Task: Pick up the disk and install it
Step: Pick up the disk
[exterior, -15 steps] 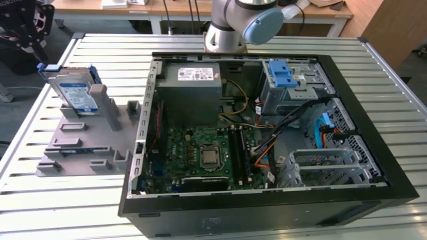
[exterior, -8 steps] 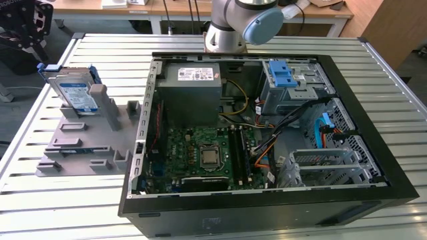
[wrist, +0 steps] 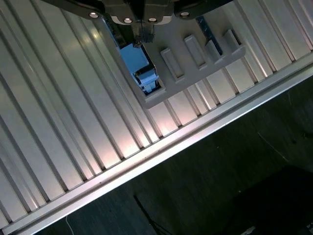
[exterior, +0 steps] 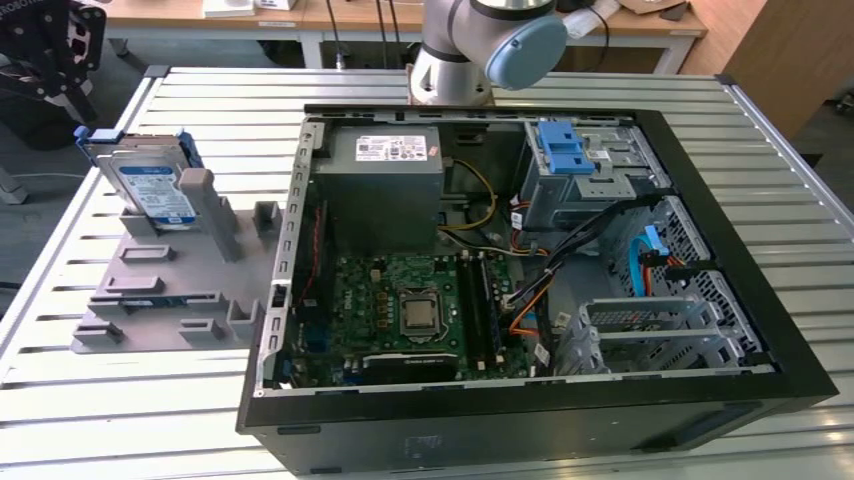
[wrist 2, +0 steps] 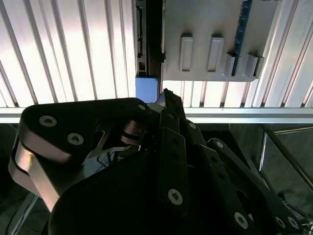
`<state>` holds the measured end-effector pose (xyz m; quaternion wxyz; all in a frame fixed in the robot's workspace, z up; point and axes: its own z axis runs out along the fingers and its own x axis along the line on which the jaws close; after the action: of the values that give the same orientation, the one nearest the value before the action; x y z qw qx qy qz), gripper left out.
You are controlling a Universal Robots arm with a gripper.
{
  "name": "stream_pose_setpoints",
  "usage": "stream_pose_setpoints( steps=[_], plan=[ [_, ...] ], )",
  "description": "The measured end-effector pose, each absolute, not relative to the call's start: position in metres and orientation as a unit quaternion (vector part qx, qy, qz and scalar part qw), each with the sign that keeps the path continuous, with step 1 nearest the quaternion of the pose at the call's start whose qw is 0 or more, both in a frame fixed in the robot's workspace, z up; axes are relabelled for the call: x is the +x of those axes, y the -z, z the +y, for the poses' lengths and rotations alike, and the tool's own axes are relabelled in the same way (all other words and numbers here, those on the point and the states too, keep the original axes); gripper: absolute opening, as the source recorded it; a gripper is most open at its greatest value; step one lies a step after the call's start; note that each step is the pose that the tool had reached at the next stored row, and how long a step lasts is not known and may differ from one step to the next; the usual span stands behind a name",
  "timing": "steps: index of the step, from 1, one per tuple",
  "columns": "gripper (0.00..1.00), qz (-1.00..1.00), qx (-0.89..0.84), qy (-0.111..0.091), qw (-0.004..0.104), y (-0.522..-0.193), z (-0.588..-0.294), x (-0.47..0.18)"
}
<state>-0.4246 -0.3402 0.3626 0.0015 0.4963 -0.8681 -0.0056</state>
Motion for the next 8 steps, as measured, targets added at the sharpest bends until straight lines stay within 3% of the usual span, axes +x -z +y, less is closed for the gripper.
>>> stream_pose_setpoints(
  steps=[8],
  plan=[
    [0.11, -0.836, 0.549, 0.004, 0.000, -0.3623, -0.3402, -0.4247]
  ],
)
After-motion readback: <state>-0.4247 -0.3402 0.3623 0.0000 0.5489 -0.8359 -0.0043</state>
